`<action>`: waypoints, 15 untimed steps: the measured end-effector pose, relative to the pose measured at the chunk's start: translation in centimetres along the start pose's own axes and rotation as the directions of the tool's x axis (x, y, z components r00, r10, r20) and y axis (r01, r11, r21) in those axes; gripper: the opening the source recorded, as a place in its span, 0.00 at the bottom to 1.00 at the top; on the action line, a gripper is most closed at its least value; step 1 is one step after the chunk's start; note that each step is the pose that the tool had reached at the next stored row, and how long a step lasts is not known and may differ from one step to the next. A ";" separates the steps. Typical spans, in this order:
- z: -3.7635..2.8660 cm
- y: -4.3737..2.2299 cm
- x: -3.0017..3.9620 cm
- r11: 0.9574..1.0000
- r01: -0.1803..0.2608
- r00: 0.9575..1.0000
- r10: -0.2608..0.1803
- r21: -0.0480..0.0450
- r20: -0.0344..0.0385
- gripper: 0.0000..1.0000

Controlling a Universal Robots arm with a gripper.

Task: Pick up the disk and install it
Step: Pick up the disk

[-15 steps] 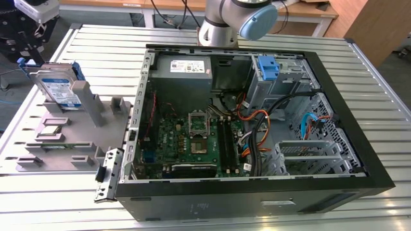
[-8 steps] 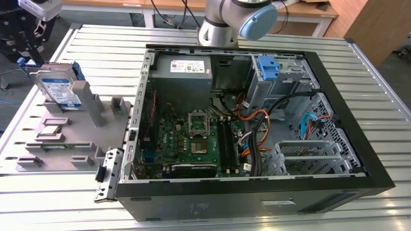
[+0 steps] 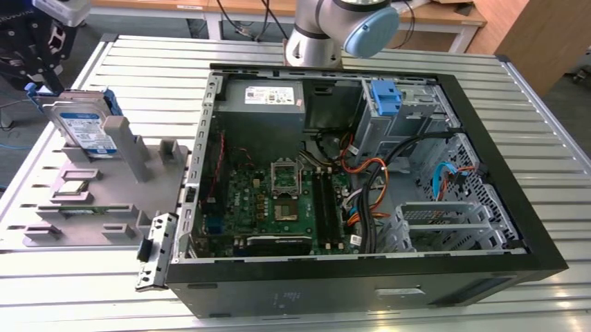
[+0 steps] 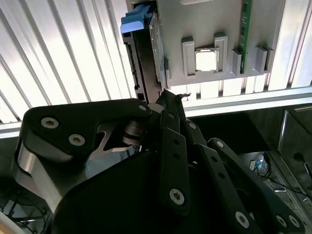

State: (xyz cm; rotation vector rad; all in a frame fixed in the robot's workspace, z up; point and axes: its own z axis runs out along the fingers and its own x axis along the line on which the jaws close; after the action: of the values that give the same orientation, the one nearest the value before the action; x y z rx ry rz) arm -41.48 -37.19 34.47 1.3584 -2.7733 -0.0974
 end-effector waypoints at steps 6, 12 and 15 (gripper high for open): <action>0.00 0.00 0.00 0.996 0.089 0.996 -0.089 0.003 -0.005 0.11; 0.00 0.00 0.00 0.983 0.181 0.983 -0.181 0.005 -0.011 0.11; 0.01 0.00 0.00 0.974 0.227 0.974 -0.227 0.006 -0.015 0.11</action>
State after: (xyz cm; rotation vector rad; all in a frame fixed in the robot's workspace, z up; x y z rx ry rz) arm -41.48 -37.19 34.47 1.6660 -2.5986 -0.0857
